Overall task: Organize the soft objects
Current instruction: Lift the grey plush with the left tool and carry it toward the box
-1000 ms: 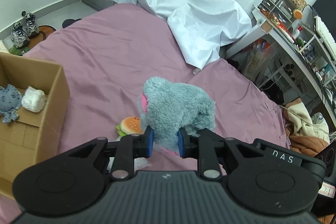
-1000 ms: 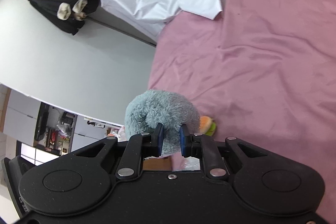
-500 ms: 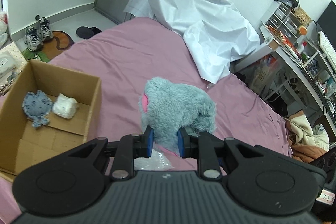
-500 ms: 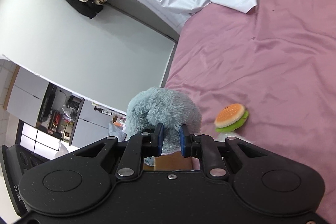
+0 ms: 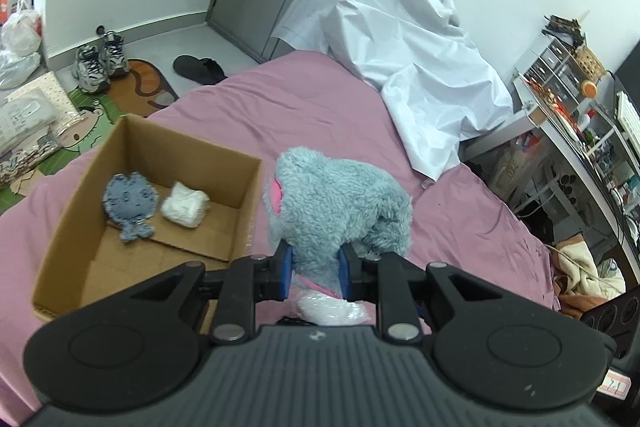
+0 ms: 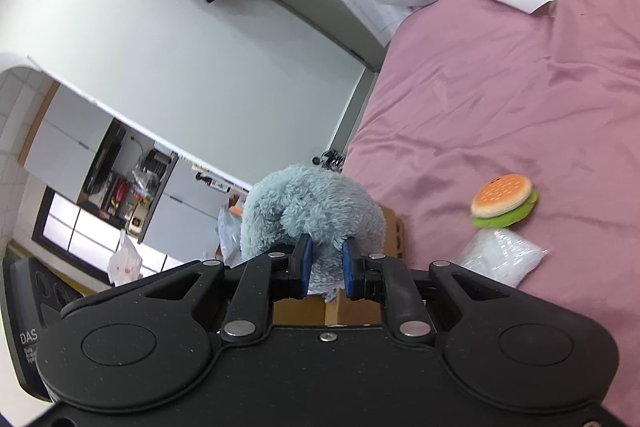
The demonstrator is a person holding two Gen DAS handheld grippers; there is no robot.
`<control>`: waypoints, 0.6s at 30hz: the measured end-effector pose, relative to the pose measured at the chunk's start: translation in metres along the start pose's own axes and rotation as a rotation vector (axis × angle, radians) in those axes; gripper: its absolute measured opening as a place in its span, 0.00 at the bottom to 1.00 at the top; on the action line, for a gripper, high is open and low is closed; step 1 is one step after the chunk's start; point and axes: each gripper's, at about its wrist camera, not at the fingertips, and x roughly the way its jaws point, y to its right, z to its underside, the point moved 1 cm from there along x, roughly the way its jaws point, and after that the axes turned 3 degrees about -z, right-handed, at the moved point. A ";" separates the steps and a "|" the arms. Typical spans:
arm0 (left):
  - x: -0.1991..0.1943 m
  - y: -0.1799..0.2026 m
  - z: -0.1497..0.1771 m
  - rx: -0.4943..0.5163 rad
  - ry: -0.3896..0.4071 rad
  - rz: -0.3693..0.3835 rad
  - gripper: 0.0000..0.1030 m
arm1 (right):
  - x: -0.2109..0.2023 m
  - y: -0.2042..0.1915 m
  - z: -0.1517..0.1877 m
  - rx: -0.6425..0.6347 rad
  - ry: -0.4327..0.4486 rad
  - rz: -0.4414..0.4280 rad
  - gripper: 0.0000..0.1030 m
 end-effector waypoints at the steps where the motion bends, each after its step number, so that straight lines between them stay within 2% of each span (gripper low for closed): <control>1: -0.002 -0.004 0.000 -0.004 0.001 -0.002 0.21 | 0.003 -0.003 0.002 -0.009 -0.005 -0.002 0.16; 18: -0.014 -0.066 -0.002 -0.081 -0.001 -0.031 0.21 | 0.037 -0.033 0.037 -0.091 -0.063 -0.032 0.23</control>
